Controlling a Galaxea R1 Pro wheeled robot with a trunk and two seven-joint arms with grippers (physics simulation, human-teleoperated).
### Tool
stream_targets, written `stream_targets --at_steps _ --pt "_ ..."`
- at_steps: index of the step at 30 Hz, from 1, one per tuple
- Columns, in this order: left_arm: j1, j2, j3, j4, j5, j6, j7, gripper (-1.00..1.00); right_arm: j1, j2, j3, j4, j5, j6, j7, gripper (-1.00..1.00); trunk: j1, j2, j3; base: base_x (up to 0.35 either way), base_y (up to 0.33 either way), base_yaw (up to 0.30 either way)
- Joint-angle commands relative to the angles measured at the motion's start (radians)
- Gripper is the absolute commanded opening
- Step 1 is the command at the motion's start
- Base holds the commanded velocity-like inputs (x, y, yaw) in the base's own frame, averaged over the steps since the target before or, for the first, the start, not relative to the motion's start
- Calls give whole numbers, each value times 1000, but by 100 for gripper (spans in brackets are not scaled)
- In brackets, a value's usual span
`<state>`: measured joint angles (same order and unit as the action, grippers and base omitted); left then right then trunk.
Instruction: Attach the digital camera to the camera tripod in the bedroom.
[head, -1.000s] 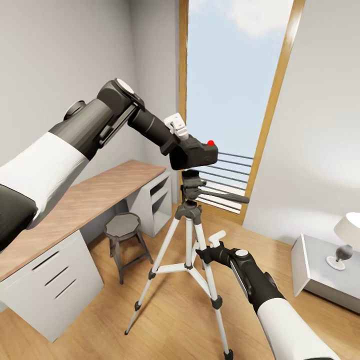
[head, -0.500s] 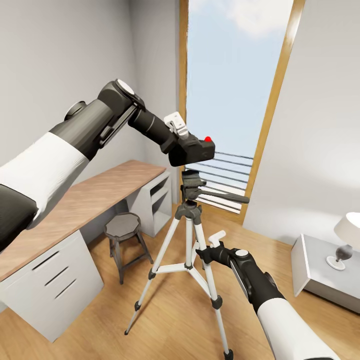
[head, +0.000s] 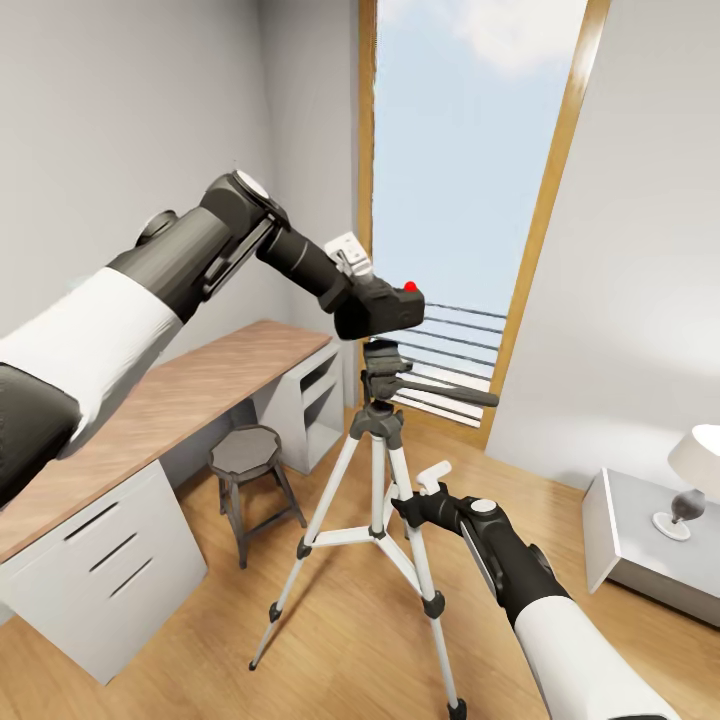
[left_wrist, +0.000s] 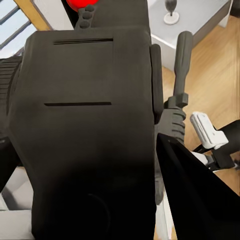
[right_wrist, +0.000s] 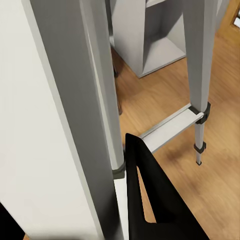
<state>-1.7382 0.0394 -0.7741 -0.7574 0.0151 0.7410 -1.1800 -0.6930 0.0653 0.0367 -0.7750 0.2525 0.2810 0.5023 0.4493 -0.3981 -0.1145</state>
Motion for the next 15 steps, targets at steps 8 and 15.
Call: stream_targets --at_steps 8,15 --pt "0 -9 -3 26 -1 5 -2 -100 0 1 -2 14 17 9 7 -100 1 -2 -2 0 0 0" --pt "0 -10 -2 28 0 4 -1 -100 0 1 -2 14 17 9 7 -100 1 -2 -2 0 0 0"
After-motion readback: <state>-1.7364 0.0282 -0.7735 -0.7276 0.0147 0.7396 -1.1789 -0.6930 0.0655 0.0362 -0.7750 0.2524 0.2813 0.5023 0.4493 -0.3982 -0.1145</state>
